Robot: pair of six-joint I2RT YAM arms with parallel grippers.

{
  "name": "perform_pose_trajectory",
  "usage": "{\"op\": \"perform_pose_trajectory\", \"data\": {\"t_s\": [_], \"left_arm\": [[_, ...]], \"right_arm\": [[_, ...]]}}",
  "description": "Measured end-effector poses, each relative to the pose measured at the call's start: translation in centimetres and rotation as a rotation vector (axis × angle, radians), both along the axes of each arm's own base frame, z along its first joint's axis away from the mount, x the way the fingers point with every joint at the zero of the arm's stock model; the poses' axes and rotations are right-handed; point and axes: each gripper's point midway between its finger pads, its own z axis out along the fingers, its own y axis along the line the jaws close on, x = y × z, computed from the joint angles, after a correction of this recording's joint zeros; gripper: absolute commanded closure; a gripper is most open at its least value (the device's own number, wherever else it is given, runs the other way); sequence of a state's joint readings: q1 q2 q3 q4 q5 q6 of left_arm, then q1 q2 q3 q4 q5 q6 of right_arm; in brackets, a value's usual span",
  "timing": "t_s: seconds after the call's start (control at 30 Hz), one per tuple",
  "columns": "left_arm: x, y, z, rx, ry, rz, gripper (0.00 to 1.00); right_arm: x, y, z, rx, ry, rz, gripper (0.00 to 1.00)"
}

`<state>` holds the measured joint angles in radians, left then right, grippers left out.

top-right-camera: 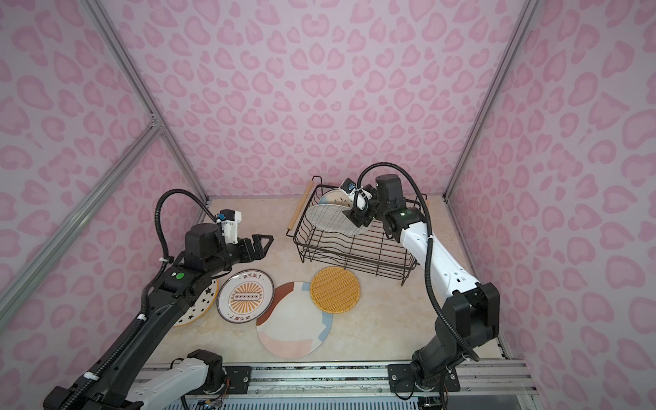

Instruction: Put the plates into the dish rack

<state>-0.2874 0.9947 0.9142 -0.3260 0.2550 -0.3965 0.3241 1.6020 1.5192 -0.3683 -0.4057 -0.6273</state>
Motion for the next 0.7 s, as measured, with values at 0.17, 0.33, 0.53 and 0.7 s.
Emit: {"op": "perform_pose_trajectory", "data": {"t_s": [0.17, 0.33, 0.53, 0.7], "left_arm": [[-1.5, -1.0, -1.4, -0.010, -0.036, -0.098, 0.03], [-2.5, -2.3, 1.1, -0.070, -0.150, -0.186, 0.03], [-3.0, -2.5, 2.4, -0.090, -0.211, -0.212, 0.03], [-2.6, -2.6, 1.8, -0.087, -0.192, -0.210, 0.03]], "right_arm": [[-0.3, 0.8, -0.6, -0.062, 0.042, 0.093, 0.45], [-0.6, 1.7, -2.6, -0.118, 0.116, 0.163, 0.53], [-0.6, 2.3, -4.2, -0.154, 0.143, 0.189, 0.53], [0.0, 2.9, -4.7, -0.164, 0.145, 0.199, 0.63]]}}
